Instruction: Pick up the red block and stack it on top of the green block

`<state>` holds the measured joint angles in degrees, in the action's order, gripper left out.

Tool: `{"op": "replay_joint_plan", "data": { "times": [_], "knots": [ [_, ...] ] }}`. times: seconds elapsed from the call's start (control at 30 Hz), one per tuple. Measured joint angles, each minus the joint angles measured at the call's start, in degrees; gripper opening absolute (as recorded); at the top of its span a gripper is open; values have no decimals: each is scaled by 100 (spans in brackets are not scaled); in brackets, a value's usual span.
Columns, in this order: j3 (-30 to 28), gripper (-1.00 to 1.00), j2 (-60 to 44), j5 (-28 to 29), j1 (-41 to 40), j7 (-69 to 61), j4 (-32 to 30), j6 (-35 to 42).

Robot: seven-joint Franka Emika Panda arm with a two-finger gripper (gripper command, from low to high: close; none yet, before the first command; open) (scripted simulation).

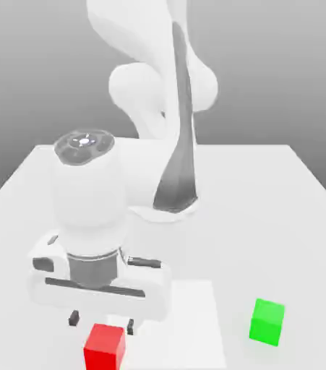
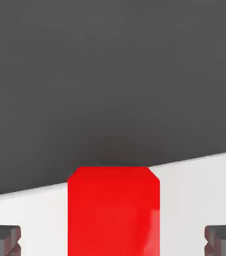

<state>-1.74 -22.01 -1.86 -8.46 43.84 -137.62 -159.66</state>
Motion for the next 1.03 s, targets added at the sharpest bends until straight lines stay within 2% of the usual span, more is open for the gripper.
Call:
{"op": "replay_joint_plan", "data": {
  "times": [0.03,0.23,0.43,0.73,0.8,0.93,0.97,1.03],
  "knots": [
    [9,-100,-128,-11,-8,-8,19,-107],
    [18,-100,-192,-9,-14,-6,30,-160],
    [16,-100,732,75,56,66,-132,603],
    [1323,-100,1683,317,1567,626,-740,950],
    [1449,-100,1622,433,1843,773,-815,822],
    [1287,-100,905,862,1986,1104,-802,140],
    [1253,100,805,920,2011,1146,-798,46],
    [1253,100,805,920,2011,1146,-798,46]
  ]
}}
